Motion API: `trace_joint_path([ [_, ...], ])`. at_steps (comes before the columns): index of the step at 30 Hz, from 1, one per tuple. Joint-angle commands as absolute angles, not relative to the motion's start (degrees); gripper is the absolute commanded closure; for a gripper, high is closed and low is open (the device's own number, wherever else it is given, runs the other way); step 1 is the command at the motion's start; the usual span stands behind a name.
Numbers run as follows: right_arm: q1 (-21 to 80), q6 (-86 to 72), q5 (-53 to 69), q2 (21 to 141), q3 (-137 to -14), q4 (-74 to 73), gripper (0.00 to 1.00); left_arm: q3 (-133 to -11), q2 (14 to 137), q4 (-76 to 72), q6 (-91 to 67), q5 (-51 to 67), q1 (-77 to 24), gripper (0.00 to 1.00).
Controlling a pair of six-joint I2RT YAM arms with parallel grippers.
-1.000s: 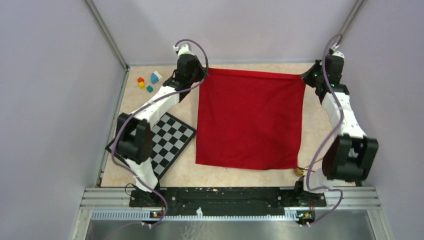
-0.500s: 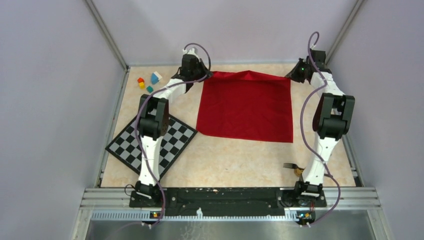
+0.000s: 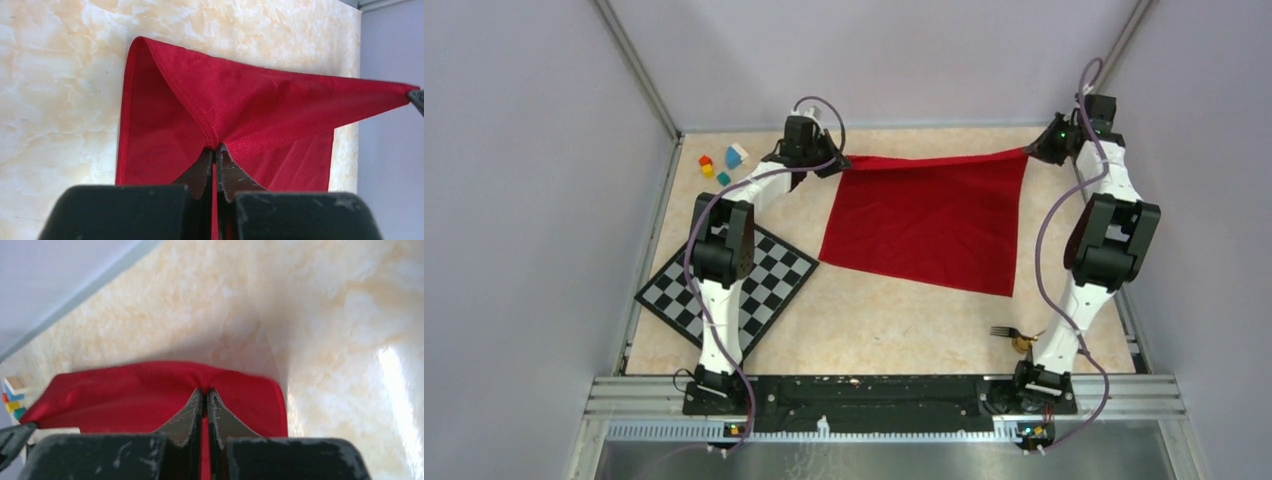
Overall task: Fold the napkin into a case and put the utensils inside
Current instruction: Flatten the napkin at the center of the board, then fold and flatten the napkin at the center of the board.
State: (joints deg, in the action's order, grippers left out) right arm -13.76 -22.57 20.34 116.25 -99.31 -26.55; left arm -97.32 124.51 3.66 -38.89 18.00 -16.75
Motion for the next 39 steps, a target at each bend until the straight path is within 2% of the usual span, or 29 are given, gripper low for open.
trace_joint_path([
  [1, -14.9, -23.4, 24.9, 121.7, -107.1, -24.8, 1.0, -97.1, 121.0, 1.7, -39.2, 19.3, -16.5, 1.0],
  [13, -14.8, -25.2, 27.5, 129.4, -116.6, -23.8, 1.0, -111.5, 128.6, 7.1, -35.9, 19.8, -15.6, 1.0],
  [24, -14.0, -26.0, 27.6, 135.0, -126.9, -26.6, 1.0, -113.1, 130.2, 6.0, -35.3, 21.2, -14.8, 1.0],
  [31, -13.8, -26.0, 27.9, 141.7, -141.9, -32.7, 1.0, -114.6, 130.9, 5.8, -35.0, 21.5, -14.4, 1.0],
  [36, -13.5, -25.6, 27.6, 140.2, -139.3, -32.4, 1.0, -114.7, 131.0, 5.4, -35.2, 21.8, -14.1, 1.0],
  [39, -13.0, -24.4, 26.6, 136.7, -133.2, -33.3, 1.0, -114.4, 130.5, 6.5, -35.1, 22.7, -14.0, 1.0],
])
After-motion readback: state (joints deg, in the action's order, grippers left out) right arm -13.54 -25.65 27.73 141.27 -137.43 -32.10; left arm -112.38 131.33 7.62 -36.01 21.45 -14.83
